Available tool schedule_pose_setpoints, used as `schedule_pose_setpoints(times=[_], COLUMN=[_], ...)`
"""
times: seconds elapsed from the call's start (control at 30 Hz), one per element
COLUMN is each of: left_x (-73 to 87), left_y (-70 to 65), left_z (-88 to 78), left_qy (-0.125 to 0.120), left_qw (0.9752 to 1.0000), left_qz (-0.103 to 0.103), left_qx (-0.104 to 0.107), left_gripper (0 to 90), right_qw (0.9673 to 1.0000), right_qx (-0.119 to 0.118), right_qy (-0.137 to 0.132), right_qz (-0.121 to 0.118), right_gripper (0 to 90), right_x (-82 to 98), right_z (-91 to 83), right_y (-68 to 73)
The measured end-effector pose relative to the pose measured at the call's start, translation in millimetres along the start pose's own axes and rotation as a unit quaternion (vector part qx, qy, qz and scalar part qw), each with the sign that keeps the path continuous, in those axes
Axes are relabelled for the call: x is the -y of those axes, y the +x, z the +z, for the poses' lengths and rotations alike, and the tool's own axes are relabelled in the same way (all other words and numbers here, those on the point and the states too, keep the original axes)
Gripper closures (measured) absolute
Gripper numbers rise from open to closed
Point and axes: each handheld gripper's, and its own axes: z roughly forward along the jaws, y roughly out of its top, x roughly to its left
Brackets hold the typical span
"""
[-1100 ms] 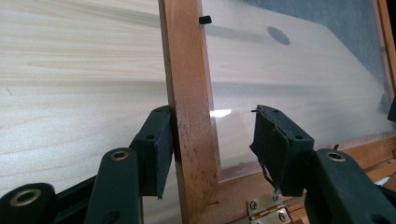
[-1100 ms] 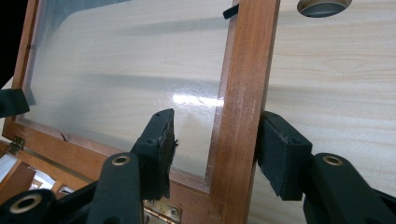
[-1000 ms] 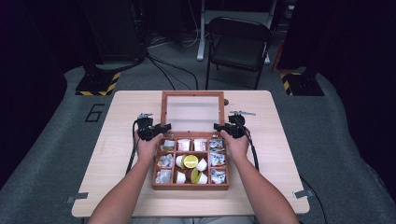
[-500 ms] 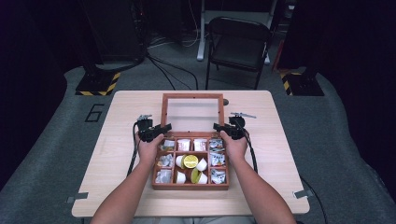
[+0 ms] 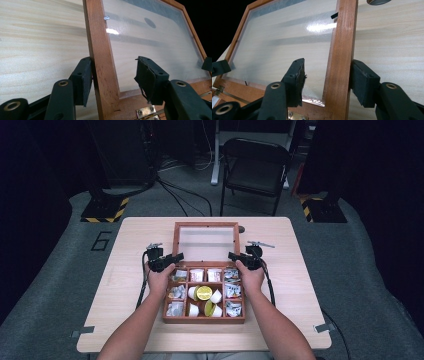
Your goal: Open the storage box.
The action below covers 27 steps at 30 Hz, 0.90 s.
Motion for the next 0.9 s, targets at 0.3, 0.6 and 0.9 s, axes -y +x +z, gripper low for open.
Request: schedule_pose_setpoints(times=[0.3, 0.6, 0.9], left_x=[-4.2, -3.4, -3.7], left_y=[0.4, 2.0, 2.7], left_z=[-0.5, 1.1, 4.2], left_qy=[0.024, 0.026, 0.032], left_qw=[0.9997, 0.9996, 0.9993], left_qz=[-0.004, -0.007, -0.018], left_qx=[-0.002, -0.002, -0.006], left_gripper=[47.2, 46.8, 45.5], right_qw=[1.0, 0.9998, 0.9992], right_qx=[-0.002, -0.003, -0.005], right_qy=[0.001, 0.006, 0.012], right_qz=[0.007, 0.02, 0.038], right_gripper=[47.0, 47.0, 47.0], right_x=[-0.6, 0.3, 1.6], right_z=[2.0, 3.5, 5.8], right_y=[-0.6, -2.1, -4.4])
